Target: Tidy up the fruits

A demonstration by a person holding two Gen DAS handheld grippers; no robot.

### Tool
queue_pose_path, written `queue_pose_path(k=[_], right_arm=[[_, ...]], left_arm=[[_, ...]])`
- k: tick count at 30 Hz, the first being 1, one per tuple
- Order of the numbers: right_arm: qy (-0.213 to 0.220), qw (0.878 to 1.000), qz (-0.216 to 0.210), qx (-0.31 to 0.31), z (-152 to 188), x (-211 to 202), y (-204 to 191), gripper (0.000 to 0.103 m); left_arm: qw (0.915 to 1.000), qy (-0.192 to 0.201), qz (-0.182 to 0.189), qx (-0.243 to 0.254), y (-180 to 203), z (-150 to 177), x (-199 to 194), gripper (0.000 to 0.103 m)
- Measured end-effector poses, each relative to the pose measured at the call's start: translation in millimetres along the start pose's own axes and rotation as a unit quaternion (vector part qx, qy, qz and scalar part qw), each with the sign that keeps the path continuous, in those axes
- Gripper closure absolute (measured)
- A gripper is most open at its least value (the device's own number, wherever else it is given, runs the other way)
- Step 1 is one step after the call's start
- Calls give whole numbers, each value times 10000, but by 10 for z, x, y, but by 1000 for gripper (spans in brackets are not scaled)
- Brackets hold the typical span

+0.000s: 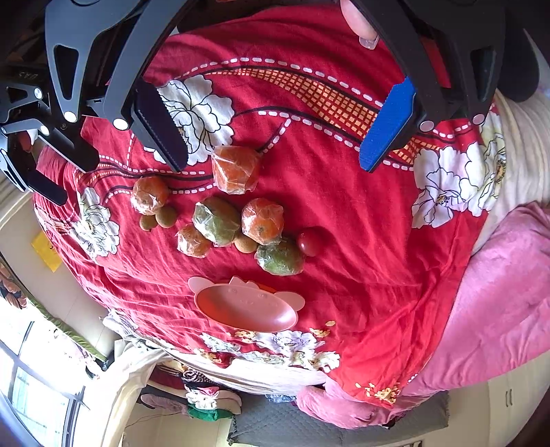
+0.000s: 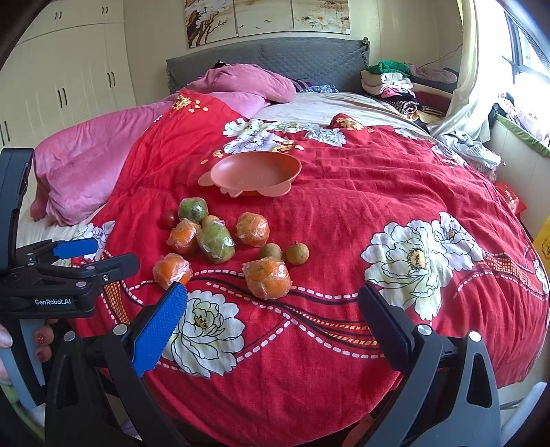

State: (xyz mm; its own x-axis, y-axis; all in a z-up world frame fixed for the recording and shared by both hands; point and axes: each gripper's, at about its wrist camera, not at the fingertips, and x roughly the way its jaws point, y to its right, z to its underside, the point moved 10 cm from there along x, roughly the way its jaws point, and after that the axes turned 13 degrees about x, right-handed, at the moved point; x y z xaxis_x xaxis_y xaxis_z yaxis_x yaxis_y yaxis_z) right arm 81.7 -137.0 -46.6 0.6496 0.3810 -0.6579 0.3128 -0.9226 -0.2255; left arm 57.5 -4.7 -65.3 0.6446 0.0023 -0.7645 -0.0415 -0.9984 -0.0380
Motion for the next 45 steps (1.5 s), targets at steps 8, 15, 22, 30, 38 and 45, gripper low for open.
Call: queue_pose_path(k=[8, 15, 22, 30, 38, 45], right_arm=[[2, 10000, -2, -10, 2, -1, -2, 4], [-4, 10000, 2, -2, -5, -4, 7, 4], [-1, 10000, 6, -3, -2, 3, 2, 4], [-12, 10000, 10, -10, -1, 5, 0, 4], [-83, 10000, 16, -8, 22, 70, 8, 4], [-186, 9998, 30, 7, 34, 194, 34, 4]], left_arm=[[10000, -8, 13, -8, 0, 1, 1, 9], [10000, -9, 16, -20, -3, 1, 1, 9], [10000, -7, 15, -15, 1, 3, 0, 9], [10000, -35, 38, -2, 13, 12, 14, 9], [9999, -100, 95, 22, 20, 24, 91, 9], [9996, -188, 201, 50, 36, 47, 189, 9]])
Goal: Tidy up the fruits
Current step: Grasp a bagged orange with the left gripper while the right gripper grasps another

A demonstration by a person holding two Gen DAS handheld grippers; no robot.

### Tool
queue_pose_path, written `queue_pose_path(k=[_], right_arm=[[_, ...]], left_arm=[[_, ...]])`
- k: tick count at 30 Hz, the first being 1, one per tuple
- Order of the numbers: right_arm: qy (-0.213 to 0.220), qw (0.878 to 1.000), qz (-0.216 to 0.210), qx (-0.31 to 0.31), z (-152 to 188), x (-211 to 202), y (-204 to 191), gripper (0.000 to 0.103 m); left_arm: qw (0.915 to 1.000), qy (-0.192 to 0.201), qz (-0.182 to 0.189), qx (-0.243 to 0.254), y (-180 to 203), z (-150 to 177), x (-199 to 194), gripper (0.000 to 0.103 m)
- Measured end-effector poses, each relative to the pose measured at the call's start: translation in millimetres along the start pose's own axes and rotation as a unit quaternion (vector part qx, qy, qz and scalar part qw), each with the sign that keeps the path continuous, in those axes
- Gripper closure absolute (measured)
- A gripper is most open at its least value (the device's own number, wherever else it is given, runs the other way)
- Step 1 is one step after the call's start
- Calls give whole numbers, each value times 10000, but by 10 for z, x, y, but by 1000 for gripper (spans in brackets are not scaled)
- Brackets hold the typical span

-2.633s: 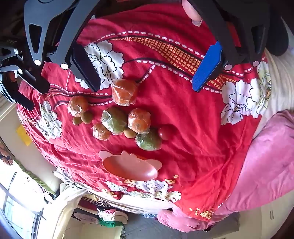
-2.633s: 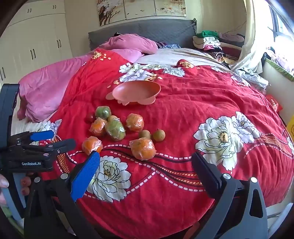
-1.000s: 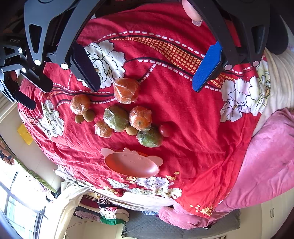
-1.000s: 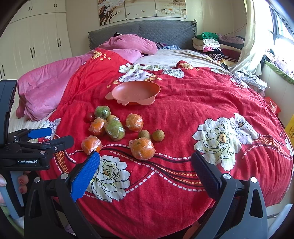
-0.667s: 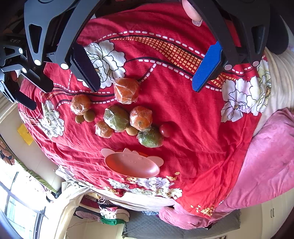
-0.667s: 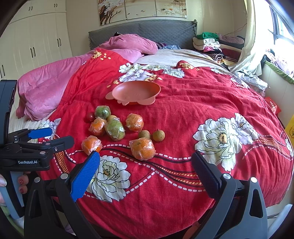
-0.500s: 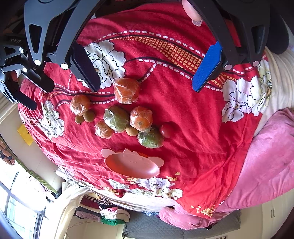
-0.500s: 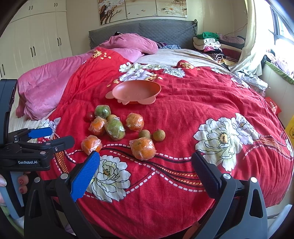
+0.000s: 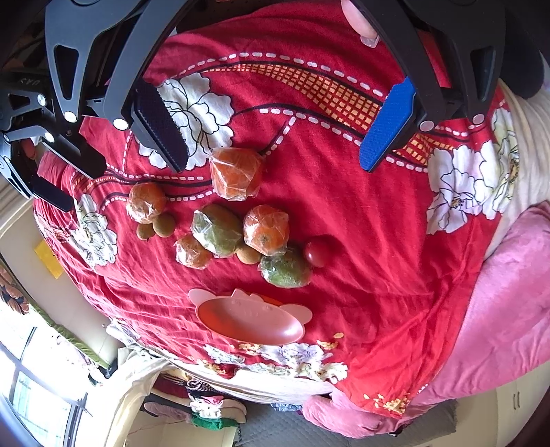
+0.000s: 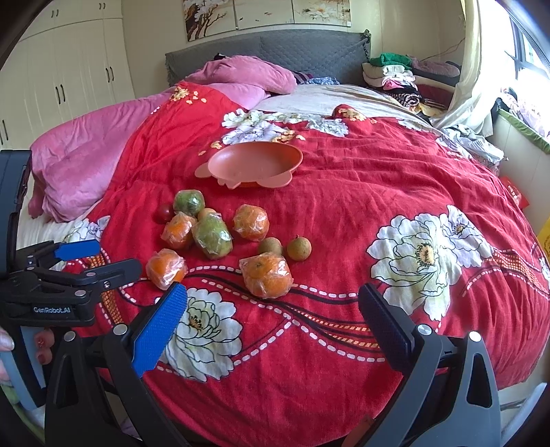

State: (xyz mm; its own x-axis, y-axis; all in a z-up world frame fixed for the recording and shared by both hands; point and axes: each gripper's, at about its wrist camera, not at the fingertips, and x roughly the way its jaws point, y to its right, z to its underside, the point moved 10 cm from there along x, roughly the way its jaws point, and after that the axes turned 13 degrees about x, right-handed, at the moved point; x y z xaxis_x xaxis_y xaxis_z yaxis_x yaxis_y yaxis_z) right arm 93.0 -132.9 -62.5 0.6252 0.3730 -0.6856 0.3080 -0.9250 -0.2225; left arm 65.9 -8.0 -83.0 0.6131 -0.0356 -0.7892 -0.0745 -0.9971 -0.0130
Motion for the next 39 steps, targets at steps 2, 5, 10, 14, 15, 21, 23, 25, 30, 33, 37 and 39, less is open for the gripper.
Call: queue_pose_path(k=[2, 5, 10, 14, 15, 21, 23, 25, 30, 33, 37, 39], right_arm=[[-50, 10000, -17, 20, 0, 53, 16, 4], [-156, 9999, -20, 19, 1, 152, 40, 4], [-400, 9992, -24, -19, 28, 343, 66, 4], [-534, 9985, -109, -64, 55, 466, 63, 6], [-535, 9985, -126, -79, 53, 479, 55, 14], [-731, 9969, -215, -175, 94, 609, 22, 47], [-752, 9967, -232, -216, 100, 643, 11, 55], [-774, 9962, -330, -219, 100, 664, -4, 63], [-808, 9955, -477, -134, 79, 651, -1, 64], [-793, 9955, -514, -103, 67, 628, -4, 64], [-732, 9956, -572, -75, 34, 564, -7, 64], [-686, 9959, -581, -56, 1, 529, 1, 64]], left_arm=[[10000, -38, 33, -26, -8, 5, 38, 9], [9999, -81, 101, -26, -10, 5, 103, 9], [9994, -143, 324, -51, 26, 1, 191, 9], [9989, -132, 451, 31, 89, -17, 239, 17], [9987, -143, 497, 49, 108, -20, 253, 19], [9973, -130, 702, 189, 213, -56, 291, 40], [9966, -154, 772, 226, 254, -54, 320, 43], [9963, -175, 805, 252, 276, -48, 353, 47], [9957, -279, 822, 321, 308, -29, 454, 64], [9957, -279, 739, 485, 312, -38, 486, 71], [9951, -282, 849, 422, 287, -43, 483, 71], [9948, -251, 918, 374, 273, -73, 450, 72]])
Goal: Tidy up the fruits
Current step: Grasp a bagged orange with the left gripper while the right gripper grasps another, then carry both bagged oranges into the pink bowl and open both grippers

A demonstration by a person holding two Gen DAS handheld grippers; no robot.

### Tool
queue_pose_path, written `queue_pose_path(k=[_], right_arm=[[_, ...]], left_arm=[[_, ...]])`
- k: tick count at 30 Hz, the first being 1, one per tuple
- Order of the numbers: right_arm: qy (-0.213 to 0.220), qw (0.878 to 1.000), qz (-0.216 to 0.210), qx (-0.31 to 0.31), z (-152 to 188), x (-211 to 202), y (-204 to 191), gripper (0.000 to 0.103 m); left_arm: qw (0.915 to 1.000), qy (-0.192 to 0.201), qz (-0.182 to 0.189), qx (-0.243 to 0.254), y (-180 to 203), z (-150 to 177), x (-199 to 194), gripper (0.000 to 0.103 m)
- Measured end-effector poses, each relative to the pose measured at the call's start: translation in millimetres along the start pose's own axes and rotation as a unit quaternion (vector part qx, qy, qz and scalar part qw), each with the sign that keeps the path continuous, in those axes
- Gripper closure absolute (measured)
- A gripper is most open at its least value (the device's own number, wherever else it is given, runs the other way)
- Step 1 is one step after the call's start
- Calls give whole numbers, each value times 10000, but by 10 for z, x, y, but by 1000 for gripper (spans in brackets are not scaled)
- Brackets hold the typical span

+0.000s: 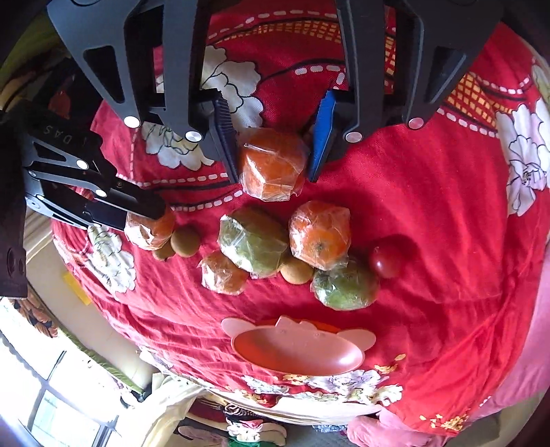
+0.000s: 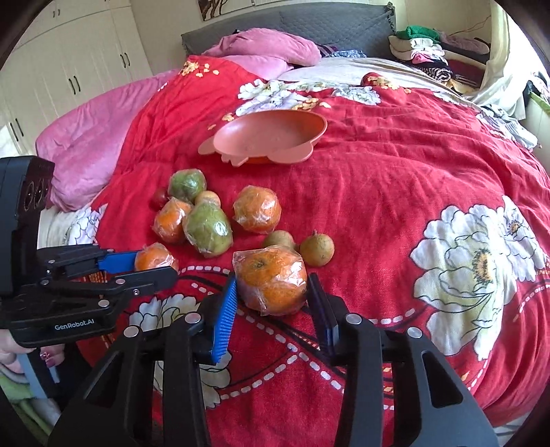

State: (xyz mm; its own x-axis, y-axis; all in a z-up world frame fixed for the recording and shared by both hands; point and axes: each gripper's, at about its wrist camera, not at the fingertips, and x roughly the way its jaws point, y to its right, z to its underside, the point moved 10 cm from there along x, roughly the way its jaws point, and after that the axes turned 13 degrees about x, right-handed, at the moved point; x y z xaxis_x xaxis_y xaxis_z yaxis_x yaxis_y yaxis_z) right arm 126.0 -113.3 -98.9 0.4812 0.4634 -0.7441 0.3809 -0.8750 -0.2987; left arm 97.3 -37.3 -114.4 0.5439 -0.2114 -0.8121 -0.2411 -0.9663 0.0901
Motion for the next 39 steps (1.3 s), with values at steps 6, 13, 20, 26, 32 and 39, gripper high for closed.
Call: queue_pose_path(k=[6, 13, 20, 26, 32, 39], right_arm=[[159, 9999, -34, -4, -166, -89, 5, 64], [276, 9996, -7, -106, -384, -65, -14, 64], [377, 9990, -46, -250, -655, 29, -75, 64], [388, 9987, -155, -298, -886, 162, -131, 64], [359, 9982, -235, -408, -1061, 317, -216, 64], [252, 9985, -226, -441, -1171, 517, -208, 64]], left_arm=[[9995, 204, 161, -167, -87, -191, -161, 72], [9991, 314, 69, -282, -317, -411, -182, 72], [9982, 393, 16, -452, -587, -718, -129, 72], [9981, 426, -37, -441, -761, -1044, -46, 72], [9986, 361, -22, -394, -841, -1303, 120, 72], [9990, 128, 99, -425, -919, -1511, 419, 72]])
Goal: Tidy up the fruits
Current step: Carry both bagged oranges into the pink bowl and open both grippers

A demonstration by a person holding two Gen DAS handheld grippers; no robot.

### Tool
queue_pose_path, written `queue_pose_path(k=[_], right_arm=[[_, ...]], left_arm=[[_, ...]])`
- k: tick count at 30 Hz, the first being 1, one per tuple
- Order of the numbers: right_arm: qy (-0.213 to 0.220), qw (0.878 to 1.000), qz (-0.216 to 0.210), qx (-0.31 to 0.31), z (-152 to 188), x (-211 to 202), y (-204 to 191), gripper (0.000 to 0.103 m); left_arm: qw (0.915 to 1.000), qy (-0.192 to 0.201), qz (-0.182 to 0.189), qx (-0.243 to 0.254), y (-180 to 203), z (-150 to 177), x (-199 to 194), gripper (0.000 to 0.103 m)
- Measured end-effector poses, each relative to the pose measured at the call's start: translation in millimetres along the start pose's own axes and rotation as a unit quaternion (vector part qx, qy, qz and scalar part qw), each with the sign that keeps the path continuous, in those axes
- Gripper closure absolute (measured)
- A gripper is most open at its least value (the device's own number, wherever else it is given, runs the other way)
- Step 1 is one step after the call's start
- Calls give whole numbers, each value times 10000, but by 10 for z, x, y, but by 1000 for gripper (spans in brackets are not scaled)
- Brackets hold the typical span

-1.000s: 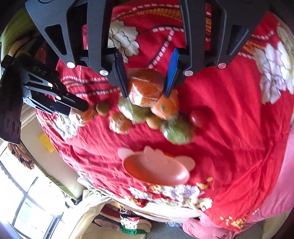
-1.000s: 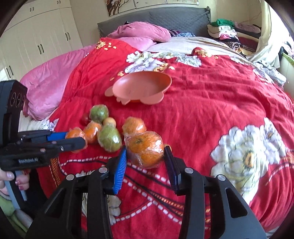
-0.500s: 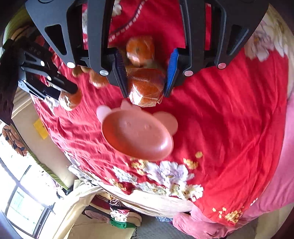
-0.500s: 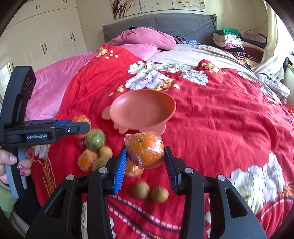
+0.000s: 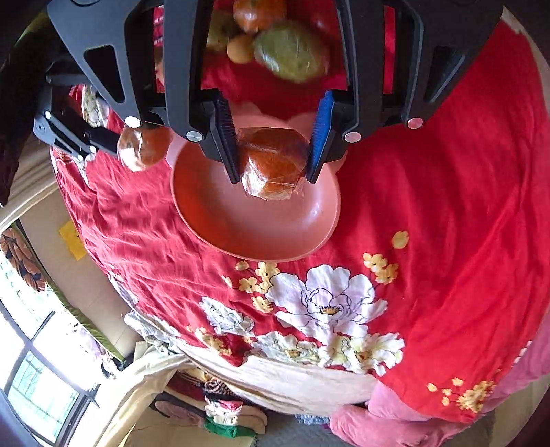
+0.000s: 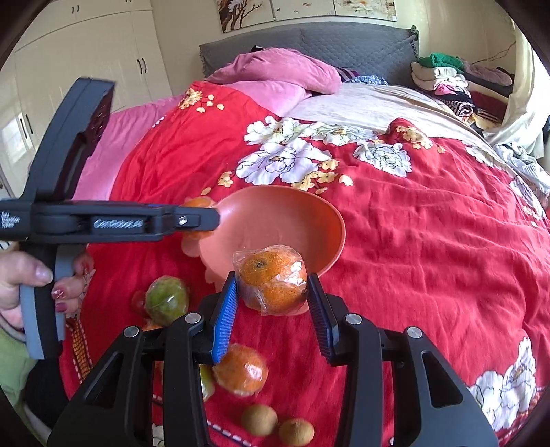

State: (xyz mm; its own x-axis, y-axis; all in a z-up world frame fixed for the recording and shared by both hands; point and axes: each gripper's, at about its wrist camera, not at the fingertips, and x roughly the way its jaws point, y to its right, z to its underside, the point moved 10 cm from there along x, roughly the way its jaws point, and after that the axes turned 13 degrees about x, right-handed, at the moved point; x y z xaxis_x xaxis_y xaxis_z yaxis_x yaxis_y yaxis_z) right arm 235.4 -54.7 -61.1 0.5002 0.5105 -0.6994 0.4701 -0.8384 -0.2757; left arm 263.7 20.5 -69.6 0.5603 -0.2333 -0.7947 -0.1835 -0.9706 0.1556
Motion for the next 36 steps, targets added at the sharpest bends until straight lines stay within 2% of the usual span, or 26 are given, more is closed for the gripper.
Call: queue_pose_path(k=[8, 19, 30, 36], right_arm=[[-111, 9999, 50, -112, -44, 213, -10, 64], [-280, 9993, 140, -204, -49, 433, 12, 64], [-270, 9995, 90, -152, -19, 458, 27, 63], [-116, 9999, 104, -60, -25, 381, 62, 55]], left_arm=[[9997, -249, 10, -37, -69, -57, 297, 72], [9995, -288, 43, -100, -116, -62, 394, 72], [9994, -325, 32, -76, -93, -72, 440, 72], [9994, -329, 32, -82, -93, -67, 447, 72]])
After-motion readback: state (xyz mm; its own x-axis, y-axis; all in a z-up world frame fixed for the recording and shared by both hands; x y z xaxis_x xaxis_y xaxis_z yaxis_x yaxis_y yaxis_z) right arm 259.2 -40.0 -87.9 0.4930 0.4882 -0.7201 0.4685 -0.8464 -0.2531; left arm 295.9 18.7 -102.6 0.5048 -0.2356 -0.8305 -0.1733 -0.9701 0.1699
